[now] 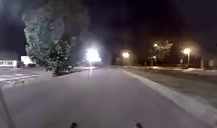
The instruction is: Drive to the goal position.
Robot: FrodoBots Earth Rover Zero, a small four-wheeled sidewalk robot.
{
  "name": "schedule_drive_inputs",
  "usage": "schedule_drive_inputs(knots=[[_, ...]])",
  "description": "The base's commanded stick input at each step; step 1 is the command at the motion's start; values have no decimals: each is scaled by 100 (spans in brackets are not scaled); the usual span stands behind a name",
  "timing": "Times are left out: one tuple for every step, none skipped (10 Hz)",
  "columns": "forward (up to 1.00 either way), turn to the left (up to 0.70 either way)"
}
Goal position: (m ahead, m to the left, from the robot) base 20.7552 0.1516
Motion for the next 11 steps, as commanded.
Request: schedule_drive_inputs(knots=[[50, 0], [50, 0], [50, 0], [50, 0], [50, 0], [50, 0], [50, 0], [50, 0], [50, 0], [50, 0], [50, 0]])
